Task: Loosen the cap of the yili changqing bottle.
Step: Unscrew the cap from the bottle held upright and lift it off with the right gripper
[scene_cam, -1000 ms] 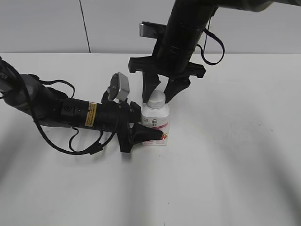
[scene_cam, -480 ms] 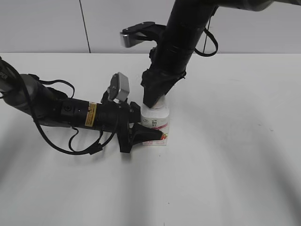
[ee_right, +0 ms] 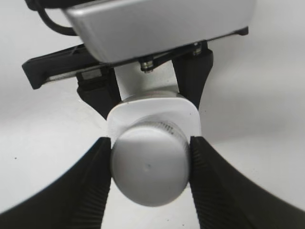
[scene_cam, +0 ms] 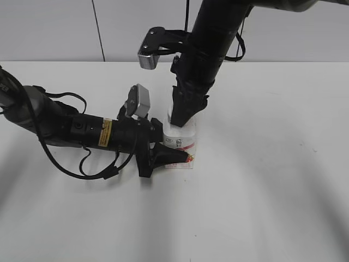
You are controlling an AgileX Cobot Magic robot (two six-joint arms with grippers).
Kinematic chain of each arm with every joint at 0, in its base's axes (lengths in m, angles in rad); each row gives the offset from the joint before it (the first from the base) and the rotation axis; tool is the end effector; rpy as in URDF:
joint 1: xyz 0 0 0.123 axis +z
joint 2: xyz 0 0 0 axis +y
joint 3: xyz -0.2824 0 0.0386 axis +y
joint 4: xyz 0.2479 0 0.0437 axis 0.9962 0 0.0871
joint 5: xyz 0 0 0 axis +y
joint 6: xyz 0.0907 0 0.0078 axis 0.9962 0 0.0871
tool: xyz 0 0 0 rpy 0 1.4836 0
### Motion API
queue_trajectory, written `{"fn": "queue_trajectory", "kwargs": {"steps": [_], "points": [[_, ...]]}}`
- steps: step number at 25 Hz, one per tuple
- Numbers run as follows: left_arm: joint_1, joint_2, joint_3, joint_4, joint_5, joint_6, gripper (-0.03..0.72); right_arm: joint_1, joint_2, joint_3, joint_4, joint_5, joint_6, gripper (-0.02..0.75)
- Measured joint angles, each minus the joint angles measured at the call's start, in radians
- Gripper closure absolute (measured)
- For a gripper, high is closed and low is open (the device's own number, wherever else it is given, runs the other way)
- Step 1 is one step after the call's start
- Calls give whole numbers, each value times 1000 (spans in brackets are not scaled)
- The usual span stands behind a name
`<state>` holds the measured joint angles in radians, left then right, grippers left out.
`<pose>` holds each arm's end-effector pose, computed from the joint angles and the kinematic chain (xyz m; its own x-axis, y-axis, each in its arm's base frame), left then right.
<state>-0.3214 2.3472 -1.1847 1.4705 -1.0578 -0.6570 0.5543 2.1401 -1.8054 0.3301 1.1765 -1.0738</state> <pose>0.3472 -0.1987 0.0516 -0.1256 0.3849 -0.9144 0.9919 0.0677 -0.1078 0.3662 0.2587 0.2142 -0.0519 -0.9403 -0.3364 -0.9984 0.0412 0.0389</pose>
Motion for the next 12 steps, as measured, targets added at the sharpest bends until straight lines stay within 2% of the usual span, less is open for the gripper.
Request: {"fn": "queue_trajectory", "kwargs": {"steps": [4,12], "points": [[0,0,0,2,0,0,302,0,0,0,2,1,-91,342],[1,0,-1,3,0,0,302,0,0,0,9,2,-111,342]]}}
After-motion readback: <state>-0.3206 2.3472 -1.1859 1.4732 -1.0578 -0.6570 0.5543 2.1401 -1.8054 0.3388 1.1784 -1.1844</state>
